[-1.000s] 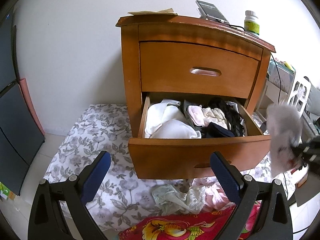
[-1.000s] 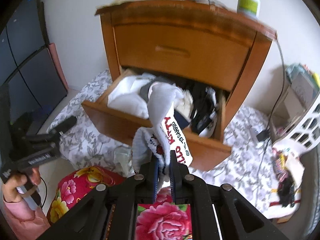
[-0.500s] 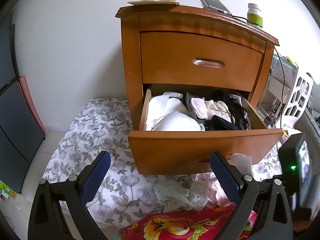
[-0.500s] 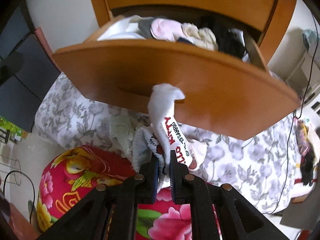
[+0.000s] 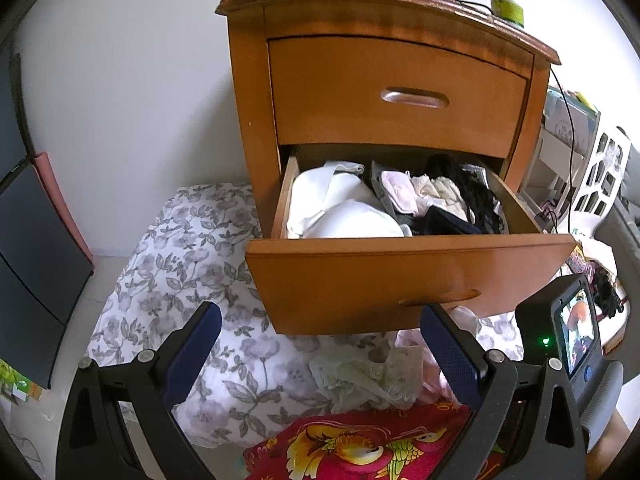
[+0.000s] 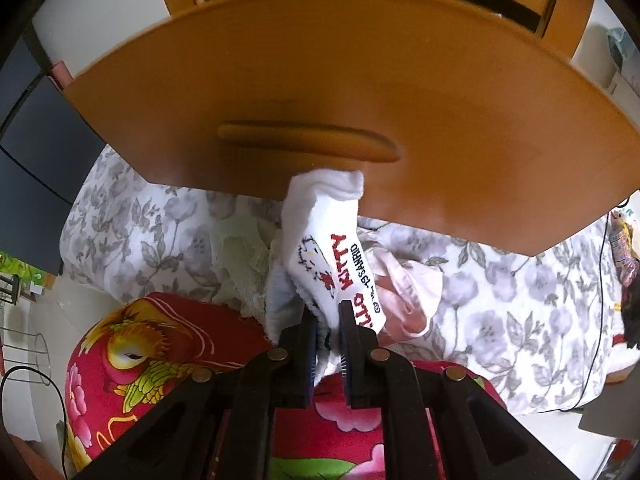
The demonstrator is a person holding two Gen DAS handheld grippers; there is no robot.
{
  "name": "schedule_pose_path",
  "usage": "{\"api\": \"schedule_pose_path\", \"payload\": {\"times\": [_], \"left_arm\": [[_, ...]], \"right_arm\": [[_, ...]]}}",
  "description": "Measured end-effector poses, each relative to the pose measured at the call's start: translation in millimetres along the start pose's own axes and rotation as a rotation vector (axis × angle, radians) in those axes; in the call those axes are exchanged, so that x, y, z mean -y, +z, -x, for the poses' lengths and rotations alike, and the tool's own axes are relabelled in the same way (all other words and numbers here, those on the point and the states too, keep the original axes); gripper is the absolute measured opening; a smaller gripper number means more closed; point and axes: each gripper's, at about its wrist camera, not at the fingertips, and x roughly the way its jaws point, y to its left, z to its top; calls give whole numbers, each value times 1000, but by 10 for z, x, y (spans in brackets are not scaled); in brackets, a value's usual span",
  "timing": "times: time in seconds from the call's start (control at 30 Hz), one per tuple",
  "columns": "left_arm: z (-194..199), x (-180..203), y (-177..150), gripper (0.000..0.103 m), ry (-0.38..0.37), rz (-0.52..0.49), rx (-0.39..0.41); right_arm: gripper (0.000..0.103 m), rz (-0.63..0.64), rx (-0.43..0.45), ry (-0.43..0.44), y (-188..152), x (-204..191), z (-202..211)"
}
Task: Take underwear out of drawer
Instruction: 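Carry the Hello Kitty sock out and release it onto the bedspread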
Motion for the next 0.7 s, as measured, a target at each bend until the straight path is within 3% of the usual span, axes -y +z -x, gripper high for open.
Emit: {"api": "schedule_pose_path", "payload": {"times": [0.2,0.3,0.53,0.7], "left_arm": [[-64,15,-29,100,9,5,-24],[-118,35,-58,100,12,8,-44],[-172,81,-117,100,17,0,-75],[-189,98,-150,100,22,-8,-89]], "right_arm": [[11,-30,10,20,-23,26,-14],[16,-54,25,23,-29,72,10],[45,-92,75,24,-63,154,141],[58,-111,114,20,-89,185,242]]}}
